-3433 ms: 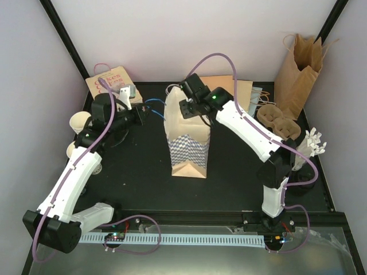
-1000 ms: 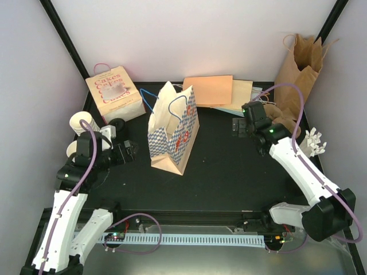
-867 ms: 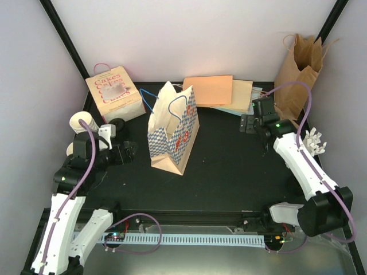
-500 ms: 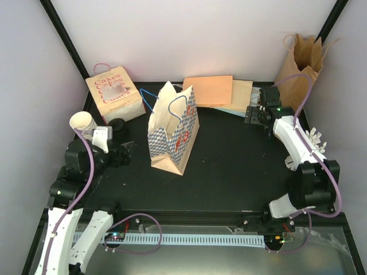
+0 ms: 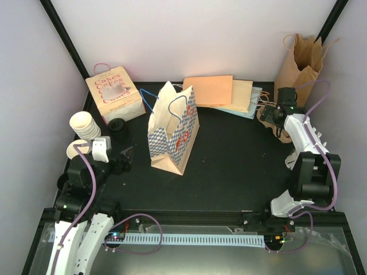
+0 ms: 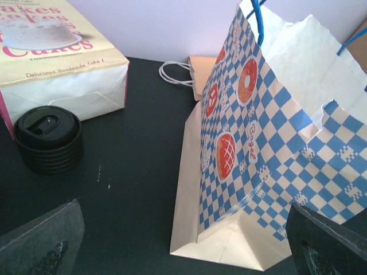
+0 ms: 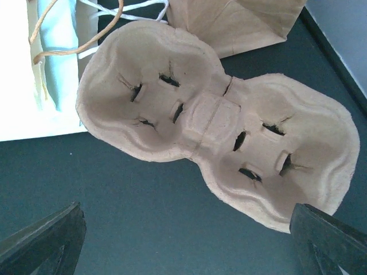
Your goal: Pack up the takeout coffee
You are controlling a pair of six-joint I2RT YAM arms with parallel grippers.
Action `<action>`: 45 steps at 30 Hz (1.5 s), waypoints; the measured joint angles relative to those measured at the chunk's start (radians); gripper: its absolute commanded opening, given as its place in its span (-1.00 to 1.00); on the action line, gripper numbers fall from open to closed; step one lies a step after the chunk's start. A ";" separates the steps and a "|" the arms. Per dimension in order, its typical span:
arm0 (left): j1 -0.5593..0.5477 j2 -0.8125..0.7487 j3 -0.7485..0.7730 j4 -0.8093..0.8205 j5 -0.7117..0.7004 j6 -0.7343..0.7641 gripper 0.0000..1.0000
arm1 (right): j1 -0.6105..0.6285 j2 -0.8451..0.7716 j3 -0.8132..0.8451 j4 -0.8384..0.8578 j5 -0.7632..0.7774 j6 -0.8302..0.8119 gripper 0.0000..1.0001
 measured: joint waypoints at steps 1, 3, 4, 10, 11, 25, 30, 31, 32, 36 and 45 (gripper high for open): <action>0.000 -0.001 0.000 0.008 -0.003 -0.003 0.98 | -0.002 0.005 0.000 0.003 0.000 0.006 1.00; 0.000 0.002 0.000 0.018 -0.006 -0.008 0.98 | -0.004 0.018 0.000 0.010 0.000 0.019 1.00; 0.000 0.002 0.000 0.020 -0.006 -0.009 0.98 | -0.008 0.027 0.000 0.016 -0.001 0.027 1.00; 0.000 0.002 0.000 0.026 -0.010 -0.011 0.97 | -0.027 0.092 0.002 0.037 -0.002 0.053 1.00; 0.000 0.002 0.000 0.026 -0.010 -0.012 0.97 | -0.027 0.103 0.002 0.039 -0.002 0.058 1.00; 0.000 0.014 0.000 0.027 -0.013 -0.015 0.98 | -0.029 0.232 0.048 0.064 -0.003 0.060 0.99; 0.000 0.022 -0.001 0.029 -0.013 -0.018 0.97 | -0.029 0.204 0.008 0.099 -0.166 0.060 0.93; 0.000 0.023 -0.001 0.029 -0.013 -0.018 0.98 | -0.029 0.194 -0.005 0.102 -0.206 0.060 0.92; 0.000 0.023 -0.001 0.030 -0.013 -0.018 0.98 | -0.026 0.185 -0.015 0.103 -0.245 0.060 0.91; 0.000 0.024 -0.001 0.031 -0.013 -0.018 0.98 | -0.005 0.164 -0.022 0.106 -0.365 0.060 0.90; 0.000 0.034 -0.001 0.034 -0.013 -0.019 0.98 | 0.027 0.097 -0.005 0.080 -0.475 0.043 0.89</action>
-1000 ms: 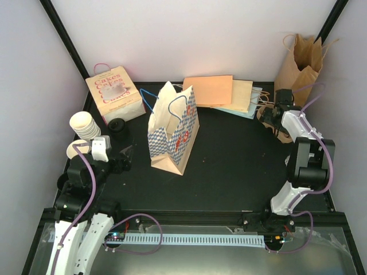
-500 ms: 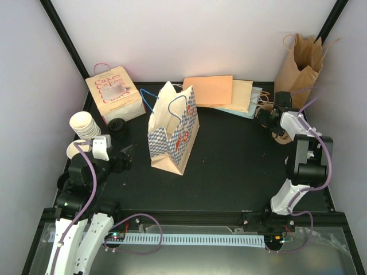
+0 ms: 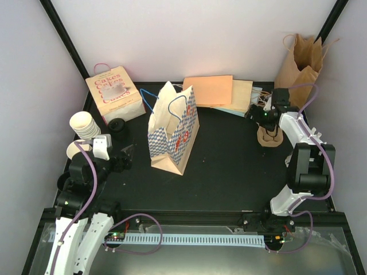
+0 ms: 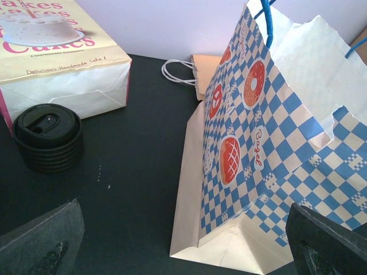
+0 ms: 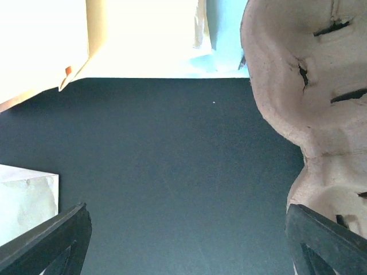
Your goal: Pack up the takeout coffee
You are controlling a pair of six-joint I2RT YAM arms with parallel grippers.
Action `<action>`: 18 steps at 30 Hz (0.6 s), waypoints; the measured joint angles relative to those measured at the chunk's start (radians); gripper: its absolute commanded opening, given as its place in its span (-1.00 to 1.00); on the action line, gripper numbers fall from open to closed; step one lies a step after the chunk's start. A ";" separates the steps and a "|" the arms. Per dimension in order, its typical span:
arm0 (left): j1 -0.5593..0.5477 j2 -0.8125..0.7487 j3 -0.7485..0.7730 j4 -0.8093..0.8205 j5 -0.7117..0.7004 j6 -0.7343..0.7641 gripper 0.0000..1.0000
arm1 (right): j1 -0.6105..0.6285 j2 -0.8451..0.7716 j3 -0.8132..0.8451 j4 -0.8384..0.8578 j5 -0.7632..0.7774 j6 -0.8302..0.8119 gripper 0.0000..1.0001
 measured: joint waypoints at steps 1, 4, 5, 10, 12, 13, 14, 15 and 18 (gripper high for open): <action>0.000 0.000 0.000 0.000 0.000 0.000 0.98 | 0.000 0.000 0.003 -0.002 0.001 -0.007 0.89; 0.000 0.000 0.000 0.000 0.000 0.000 0.98 | 0.005 0.000 0.011 -0.029 0.019 -0.032 0.85; 0.000 0.000 0.000 0.000 0.000 0.000 0.97 | 0.008 0.000 0.012 -0.036 0.028 -0.042 0.83; 0.000 0.000 0.000 0.000 0.000 0.000 0.98 | 0.066 0.000 0.025 -0.096 0.151 -0.097 0.53; 0.000 0.000 0.000 0.000 0.000 0.000 0.97 | 0.096 0.000 0.032 -0.114 0.213 -0.115 0.44; 0.000 0.000 0.000 0.000 0.000 0.000 0.97 | 0.110 0.000 0.034 -0.123 0.243 -0.122 0.42; 0.000 0.000 0.000 0.000 0.000 0.000 0.98 | 0.126 0.001 0.035 -0.133 0.279 -0.126 0.41; 0.000 0.000 0.000 0.000 0.000 0.000 0.98 | 0.137 0.004 0.037 -0.142 0.308 -0.133 0.40; 0.000 0.001 0.000 0.000 0.000 0.000 0.98 | 0.149 0.013 0.040 -0.158 0.380 -0.139 0.31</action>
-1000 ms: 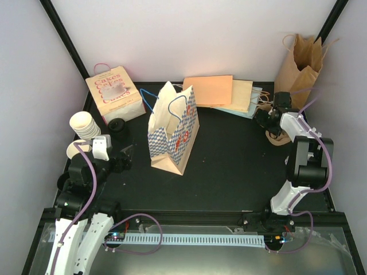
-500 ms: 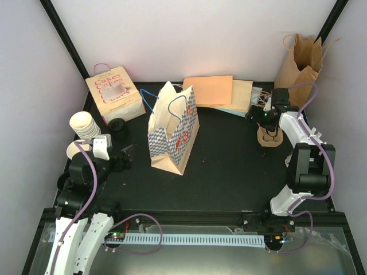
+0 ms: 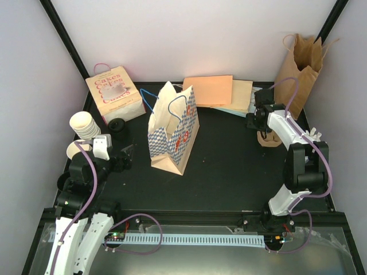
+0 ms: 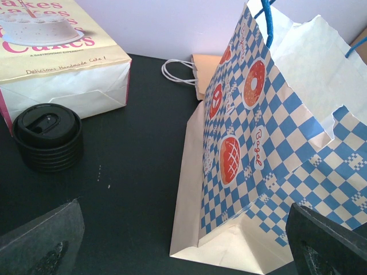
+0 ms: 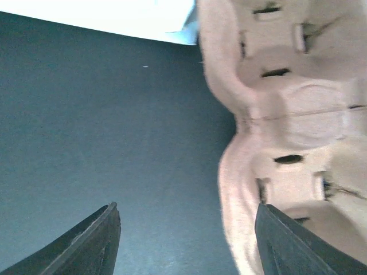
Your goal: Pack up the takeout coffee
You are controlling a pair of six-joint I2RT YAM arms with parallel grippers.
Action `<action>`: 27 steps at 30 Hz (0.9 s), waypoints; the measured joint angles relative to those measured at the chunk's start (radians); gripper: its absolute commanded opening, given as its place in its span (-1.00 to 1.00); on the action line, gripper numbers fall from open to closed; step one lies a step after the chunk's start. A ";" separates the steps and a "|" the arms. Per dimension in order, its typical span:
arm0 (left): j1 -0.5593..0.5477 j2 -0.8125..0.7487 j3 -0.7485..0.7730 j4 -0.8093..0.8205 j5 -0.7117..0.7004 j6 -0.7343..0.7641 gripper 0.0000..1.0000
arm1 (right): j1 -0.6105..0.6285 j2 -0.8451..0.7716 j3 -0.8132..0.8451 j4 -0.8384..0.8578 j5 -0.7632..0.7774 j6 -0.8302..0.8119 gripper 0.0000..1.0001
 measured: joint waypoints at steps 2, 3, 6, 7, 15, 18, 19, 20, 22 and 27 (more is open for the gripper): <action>0.000 0.000 0.000 0.000 0.000 0.000 0.97 | 0.002 0.003 0.000 -0.008 0.048 0.002 0.24; 0.000 0.000 0.000 0.000 0.000 0.000 0.97 | 0.002 0.005 0.000 -0.010 0.071 0.003 0.23; 0.000 0.000 0.000 0.000 0.000 0.000 0.97 | 0.002 0.005 0.000 -0.011 0.121 0.013 0.21; 0.000 0.000 0.000 0.000 0.000 0.000 0.98 | 0.002 0.005 0.000 -0.011 0.132 0.016 0.18; 0.000 0.000 0.000 0.000 0.000 0.000 0.98 | 0.002 0.008 -0.011 -0.006 0.173 0.032 0.15; 0.000 0.000 0.000 0.000 0.000 0.000 0.98 | 0.002 0.010 -0.022 -0.003 0.179 0.040 0.14; 0.000 0.000 0.000 0.000 0.000 0.000 0.98 | 0.002 0.011 -0.024 -0.003 0.182 0.042 0.13; 0.000 0.000 0.000 0.000 0.000 0.000 0.98 | 0.002 0.013 -0.025 -0.003 0.185 0.044 0.12; 0.000 0.001 0.000 0.000 0.000 0.000 0.97 | 0.002 0.014 -0.027 -0.001 0.193 0.047 0.10; 0.000 0.011 0.000 0.000 0.000 0.000 0.97 | 0.002 0.014 -0.035 0.002 0.208 0.052 0.01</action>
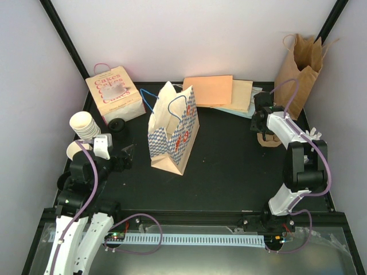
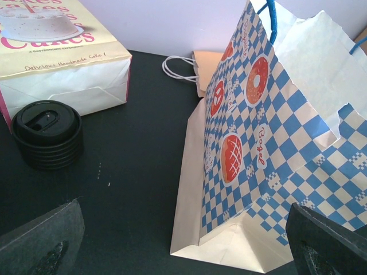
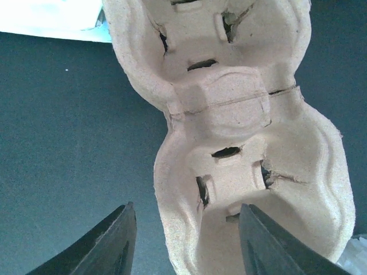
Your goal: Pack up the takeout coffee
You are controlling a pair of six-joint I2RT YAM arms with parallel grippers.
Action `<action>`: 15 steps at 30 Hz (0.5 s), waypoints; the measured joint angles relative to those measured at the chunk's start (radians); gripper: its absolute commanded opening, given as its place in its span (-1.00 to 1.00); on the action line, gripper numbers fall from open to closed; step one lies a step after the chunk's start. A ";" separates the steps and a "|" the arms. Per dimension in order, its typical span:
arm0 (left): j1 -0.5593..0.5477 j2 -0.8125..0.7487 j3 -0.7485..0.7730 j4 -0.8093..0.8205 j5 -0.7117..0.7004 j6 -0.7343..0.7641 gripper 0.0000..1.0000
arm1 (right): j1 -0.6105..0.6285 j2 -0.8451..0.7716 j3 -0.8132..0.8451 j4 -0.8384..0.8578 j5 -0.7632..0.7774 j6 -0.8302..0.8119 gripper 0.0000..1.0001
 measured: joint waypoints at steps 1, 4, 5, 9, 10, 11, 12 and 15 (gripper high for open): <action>0.000 0.002 0.000 0.000 0.000 0.000 0.98 | 0.000 0.000 -0.001 0.000 0.001 0.000 0.01; 0.000 0.003 0.000 0.000 0.000 0.000 0.98 | 0.000 0.000 -0.007 0.002 0.005 0.003 -0.04; 0.000 0.003 0.000 0.000 0.000 0.000 0.98 | 0.000 0.000 -0.008 0.003 0.006 0.003 -0.06; 0.000 0.003 0.000 0.000 0.000 0.000 0.97 | 0.000 0.000 -0.010 0.005 0.011 0.007 -0.13; 0.000 0.003 0.000 0.000 0.001 0.000 0.97 | -0.001 0.000 -0.010 0.006 0.011 0.010 -0.14; 0.000 0.003 0.000 0.000 0.000 0.000 0.97 | -0.001 0.000 -0.011 0.005 0.012 0.013 -0.16; 0.000 0.003 0.000 0.000 0.001 0.000 0.98 | -0.001 0.000 -0.011 0.006 0.012 0.014 -0.18; 0.000 0.003 0.000 0.000 0.001 0.000 0.98 | -0.001 0.000 -0.011 0.006 0.014 0.020 -0.29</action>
